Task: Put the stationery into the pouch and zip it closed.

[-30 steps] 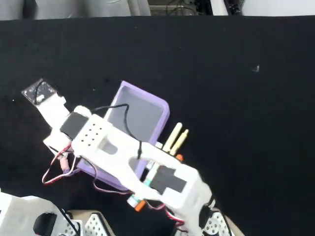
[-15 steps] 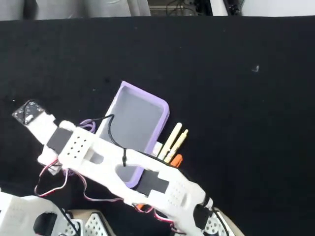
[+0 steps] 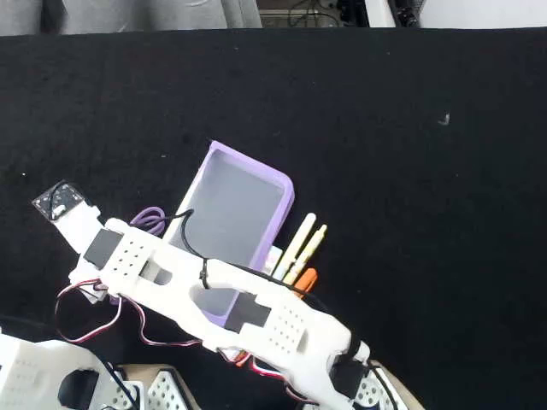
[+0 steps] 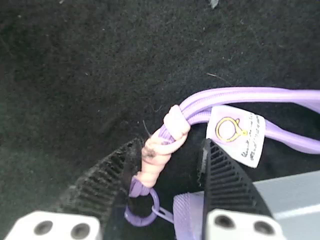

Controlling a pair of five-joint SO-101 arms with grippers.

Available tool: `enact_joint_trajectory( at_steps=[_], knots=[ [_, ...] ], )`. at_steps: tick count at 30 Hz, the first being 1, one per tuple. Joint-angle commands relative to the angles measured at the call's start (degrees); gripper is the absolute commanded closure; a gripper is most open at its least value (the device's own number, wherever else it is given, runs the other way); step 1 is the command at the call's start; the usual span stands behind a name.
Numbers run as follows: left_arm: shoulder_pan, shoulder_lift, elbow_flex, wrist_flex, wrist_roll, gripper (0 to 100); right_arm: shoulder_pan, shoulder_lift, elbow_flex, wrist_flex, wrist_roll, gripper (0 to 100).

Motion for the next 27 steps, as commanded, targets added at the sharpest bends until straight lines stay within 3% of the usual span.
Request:
enact_joint_trajectory(
  at_steps=[1, 14, 20, 27],
  knots=[
    [-1.01, -1.14, -1.89, -1.05, -0.44, 97, 0.35, -0.31, -2.77, -1.49, -0.53, 80.5],
    [-2.24, -1.14, -2.68, -1.05, -0.53, 97, 0.70, 3.12, -6.64, 3.52, -0.18, 80.9],
    [-2.24, -1.14, -2.68, -1.05, -0.53, 97, 3.25, 7.52, -12.26, 6.59, -0.09, 99.2],
    [-1.63, -0.53, -2.15, -1.05, -0.53, 97, 8.00, 10.59, -26.15, 17.67, 1.58, 98.8]
  ],
)
